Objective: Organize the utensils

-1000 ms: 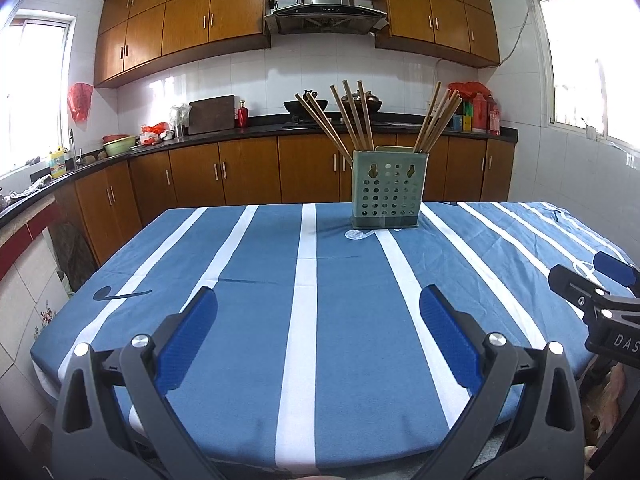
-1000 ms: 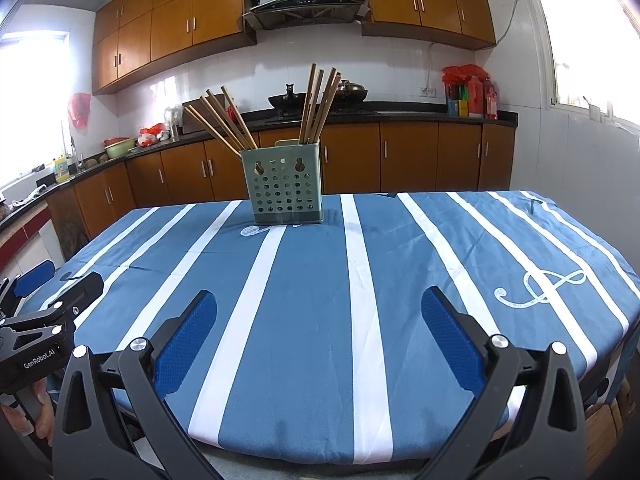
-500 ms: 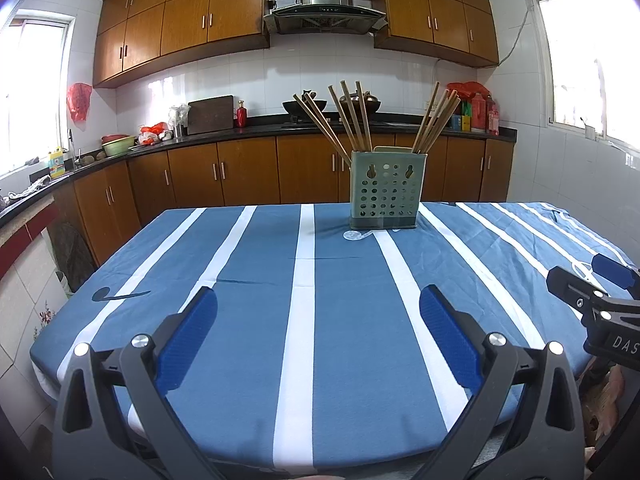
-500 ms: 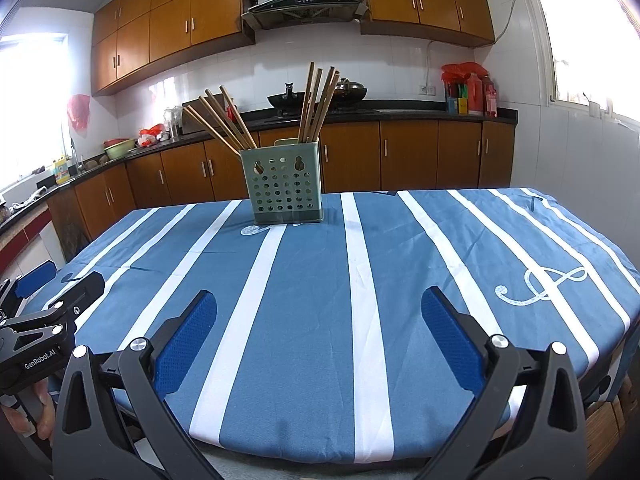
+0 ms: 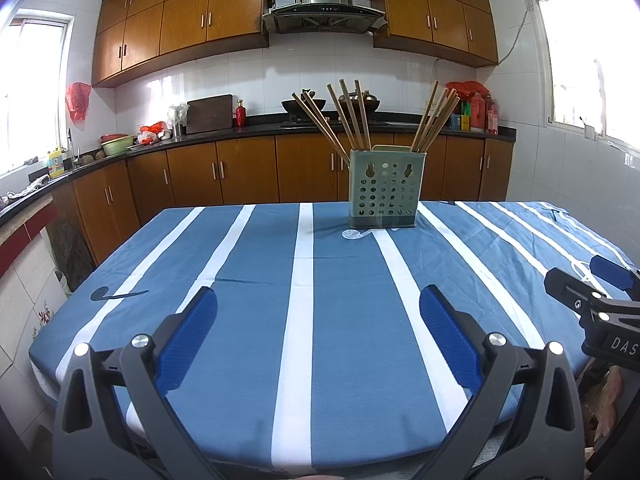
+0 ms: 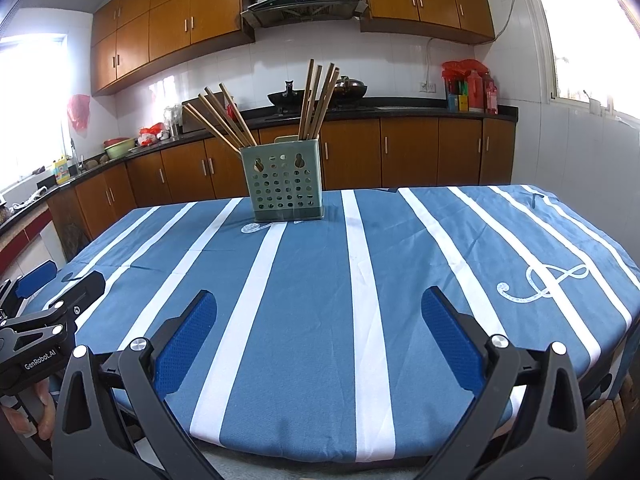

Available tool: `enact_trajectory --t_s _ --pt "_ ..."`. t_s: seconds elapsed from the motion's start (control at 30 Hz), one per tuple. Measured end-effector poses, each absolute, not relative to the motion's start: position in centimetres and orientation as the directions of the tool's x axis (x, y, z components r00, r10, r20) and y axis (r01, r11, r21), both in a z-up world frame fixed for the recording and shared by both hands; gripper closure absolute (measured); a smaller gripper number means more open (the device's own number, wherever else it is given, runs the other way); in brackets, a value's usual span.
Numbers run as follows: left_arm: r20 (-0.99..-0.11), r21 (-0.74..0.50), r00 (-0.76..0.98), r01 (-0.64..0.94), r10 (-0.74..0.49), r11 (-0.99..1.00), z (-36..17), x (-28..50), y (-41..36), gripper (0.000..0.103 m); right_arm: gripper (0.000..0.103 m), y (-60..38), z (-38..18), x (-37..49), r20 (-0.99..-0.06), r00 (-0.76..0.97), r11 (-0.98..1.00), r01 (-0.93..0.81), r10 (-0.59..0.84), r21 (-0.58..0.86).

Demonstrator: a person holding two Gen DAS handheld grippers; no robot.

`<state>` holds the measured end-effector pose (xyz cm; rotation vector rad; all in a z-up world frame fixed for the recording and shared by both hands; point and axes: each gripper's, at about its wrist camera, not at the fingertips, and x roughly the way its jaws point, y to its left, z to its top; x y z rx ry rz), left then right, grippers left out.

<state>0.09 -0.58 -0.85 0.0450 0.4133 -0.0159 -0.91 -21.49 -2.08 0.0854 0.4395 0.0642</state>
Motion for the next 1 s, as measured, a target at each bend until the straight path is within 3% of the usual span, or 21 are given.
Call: enact_trajectory --t_s 1.0 --pt "-0.405 0.039 0.914 0.025 -0.007 0.999 -0.81 0.07 -0.67 0.004 0.002 -21.20 -2.40 -1.03 -0.426 0.901 0.994 -0.042 0.081 0.099"
